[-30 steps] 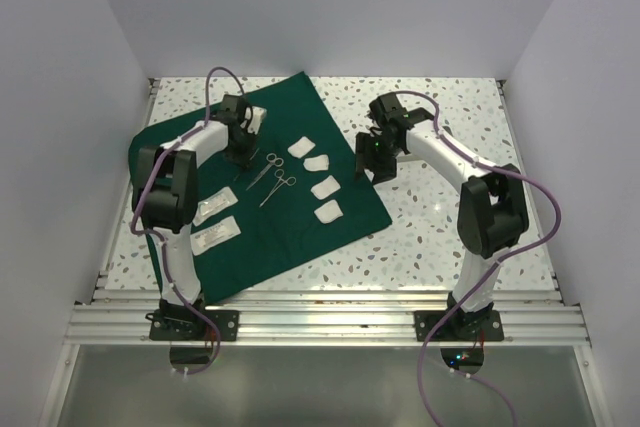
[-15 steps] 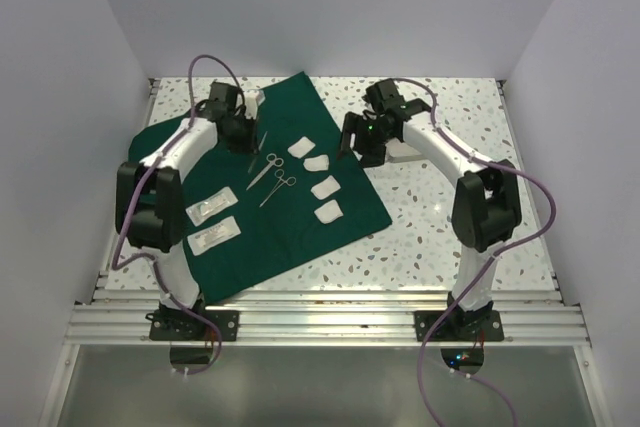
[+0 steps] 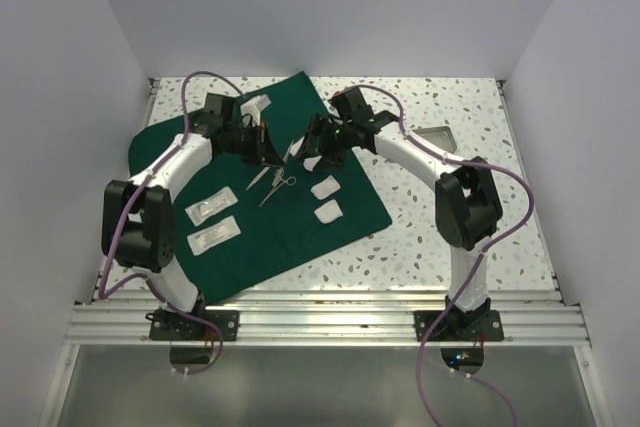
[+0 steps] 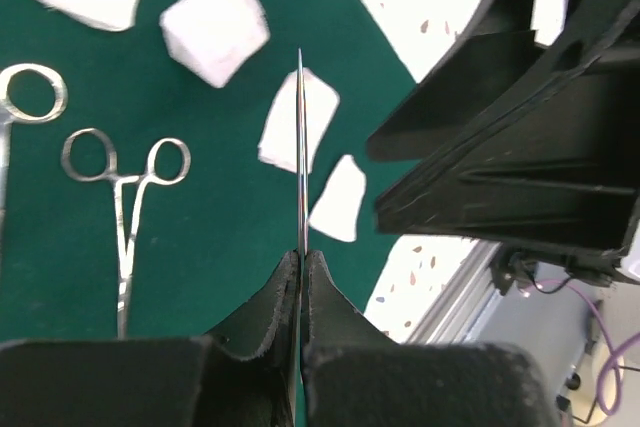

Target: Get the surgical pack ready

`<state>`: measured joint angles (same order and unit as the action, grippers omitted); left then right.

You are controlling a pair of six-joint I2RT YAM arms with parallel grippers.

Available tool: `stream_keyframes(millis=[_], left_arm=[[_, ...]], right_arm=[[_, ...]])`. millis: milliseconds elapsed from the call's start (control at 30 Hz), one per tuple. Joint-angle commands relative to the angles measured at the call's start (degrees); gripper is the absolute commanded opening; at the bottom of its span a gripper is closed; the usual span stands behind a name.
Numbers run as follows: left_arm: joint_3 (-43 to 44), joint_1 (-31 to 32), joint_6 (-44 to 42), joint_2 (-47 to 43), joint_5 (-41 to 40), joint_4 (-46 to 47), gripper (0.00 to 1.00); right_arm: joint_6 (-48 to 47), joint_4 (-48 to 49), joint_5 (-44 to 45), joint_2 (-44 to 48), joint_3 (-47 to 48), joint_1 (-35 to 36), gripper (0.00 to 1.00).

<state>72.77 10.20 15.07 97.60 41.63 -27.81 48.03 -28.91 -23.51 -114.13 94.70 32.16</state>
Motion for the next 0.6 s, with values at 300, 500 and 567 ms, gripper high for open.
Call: stream_keyframes(millis=[300, 500, 567], left_arm=[[1.58, 5.36, 4.0, 0.31, 5.3, 4.26, 0.0], [1.49, 5.54, 4.88, -0.48, 4.96, 5.93, 0.0], [2.02, 5.54, 4.79, -0.13, 4.0, 5.58, 0.15]], right_arm=[[2.51, 3.51, -0.22, 0.66, 1.11, 0.27, 0.63], [3.56, 3.59, -1.89, -0.57, 0.76, 0.36, 0.19], [5.13, 4.38, -1.89, -0.66, 0.4, 0.1, 0.0]])
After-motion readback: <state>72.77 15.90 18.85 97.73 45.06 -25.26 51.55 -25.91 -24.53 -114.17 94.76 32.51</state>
